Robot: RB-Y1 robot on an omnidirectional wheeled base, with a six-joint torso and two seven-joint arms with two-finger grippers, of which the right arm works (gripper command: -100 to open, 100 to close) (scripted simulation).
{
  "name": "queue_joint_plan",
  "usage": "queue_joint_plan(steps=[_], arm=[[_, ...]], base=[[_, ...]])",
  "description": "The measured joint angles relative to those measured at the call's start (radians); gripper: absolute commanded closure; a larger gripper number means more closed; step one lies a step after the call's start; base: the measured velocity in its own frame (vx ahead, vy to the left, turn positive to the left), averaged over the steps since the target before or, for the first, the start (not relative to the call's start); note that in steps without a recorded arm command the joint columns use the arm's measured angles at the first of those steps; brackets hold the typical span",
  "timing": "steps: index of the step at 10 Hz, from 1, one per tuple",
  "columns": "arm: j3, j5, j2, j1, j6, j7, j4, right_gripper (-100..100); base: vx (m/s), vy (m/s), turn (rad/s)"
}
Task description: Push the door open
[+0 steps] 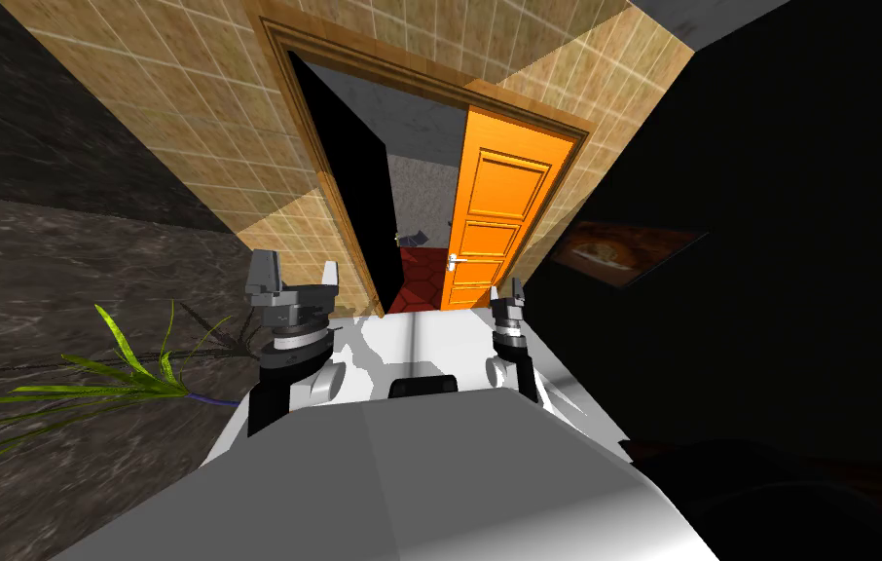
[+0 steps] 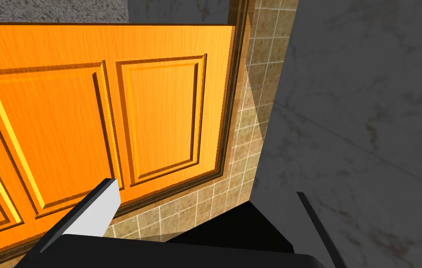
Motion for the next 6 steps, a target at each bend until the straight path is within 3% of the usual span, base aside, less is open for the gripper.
queue_joint_plan(steps=[6], arm=[[-0.006, 0.000, -0.021, -0.060, 0.038, -0.001, 0.123, -100]], base=[[0.183, -0.037, 0.033]])
